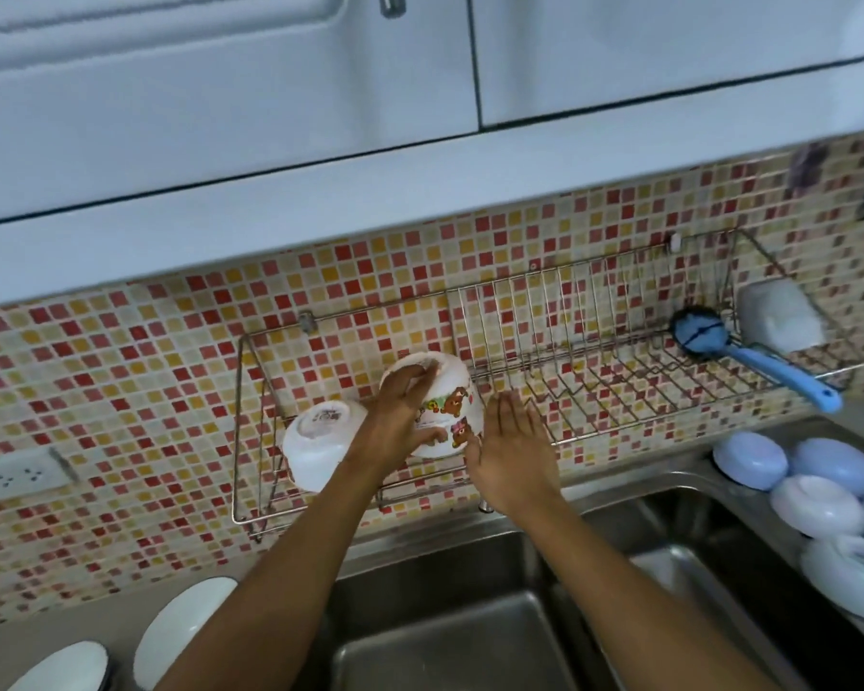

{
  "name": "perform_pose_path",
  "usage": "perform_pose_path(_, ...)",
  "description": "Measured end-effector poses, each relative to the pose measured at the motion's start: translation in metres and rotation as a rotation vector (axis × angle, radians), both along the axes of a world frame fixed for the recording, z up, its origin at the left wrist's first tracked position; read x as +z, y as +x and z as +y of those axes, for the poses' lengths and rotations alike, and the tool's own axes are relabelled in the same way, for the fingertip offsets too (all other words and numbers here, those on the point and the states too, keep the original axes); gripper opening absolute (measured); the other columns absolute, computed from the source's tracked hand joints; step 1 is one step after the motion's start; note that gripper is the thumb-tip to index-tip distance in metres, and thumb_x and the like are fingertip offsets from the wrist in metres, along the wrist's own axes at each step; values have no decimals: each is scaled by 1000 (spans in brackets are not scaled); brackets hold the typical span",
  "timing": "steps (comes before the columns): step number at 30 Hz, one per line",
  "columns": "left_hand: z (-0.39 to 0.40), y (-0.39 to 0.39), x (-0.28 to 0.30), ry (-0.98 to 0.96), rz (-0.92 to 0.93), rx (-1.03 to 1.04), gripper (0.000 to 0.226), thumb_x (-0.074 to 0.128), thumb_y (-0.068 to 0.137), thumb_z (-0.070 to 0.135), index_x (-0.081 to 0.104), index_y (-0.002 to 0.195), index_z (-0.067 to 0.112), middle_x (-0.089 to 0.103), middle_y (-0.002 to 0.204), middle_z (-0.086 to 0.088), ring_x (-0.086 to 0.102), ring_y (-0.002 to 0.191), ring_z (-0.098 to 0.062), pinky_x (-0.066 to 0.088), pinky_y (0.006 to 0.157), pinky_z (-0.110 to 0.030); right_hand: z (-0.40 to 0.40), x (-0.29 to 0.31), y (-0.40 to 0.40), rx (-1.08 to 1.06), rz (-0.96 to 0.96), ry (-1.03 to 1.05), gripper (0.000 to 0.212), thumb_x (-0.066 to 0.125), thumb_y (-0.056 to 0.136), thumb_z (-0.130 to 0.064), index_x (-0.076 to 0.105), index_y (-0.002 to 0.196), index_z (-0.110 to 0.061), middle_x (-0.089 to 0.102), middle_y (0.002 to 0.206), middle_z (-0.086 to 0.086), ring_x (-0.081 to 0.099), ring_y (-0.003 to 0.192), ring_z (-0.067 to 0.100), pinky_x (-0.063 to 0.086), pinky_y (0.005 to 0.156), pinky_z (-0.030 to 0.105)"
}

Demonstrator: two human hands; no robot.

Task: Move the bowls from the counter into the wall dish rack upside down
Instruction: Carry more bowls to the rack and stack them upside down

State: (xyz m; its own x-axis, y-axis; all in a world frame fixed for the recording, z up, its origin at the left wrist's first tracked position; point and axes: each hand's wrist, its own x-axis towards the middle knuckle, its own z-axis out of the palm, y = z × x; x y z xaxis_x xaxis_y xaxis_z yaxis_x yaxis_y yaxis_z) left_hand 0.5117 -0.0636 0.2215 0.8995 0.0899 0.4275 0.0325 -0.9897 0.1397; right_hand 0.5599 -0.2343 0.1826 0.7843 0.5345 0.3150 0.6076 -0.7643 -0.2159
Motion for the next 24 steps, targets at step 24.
perform_pose_path(24, 0, -19, -16, -183, -116, 22, 64, 68, 82, 38, 43, 139, 25, 45, 146, 0, 38, 135, -18, 24, 108, -23, -3, 6, -6, -8, -17, -25, 69, 10, 95, -45, 13, 150, -3, 17, 159, 15, 9, 148, 25, -1, 121, 40)
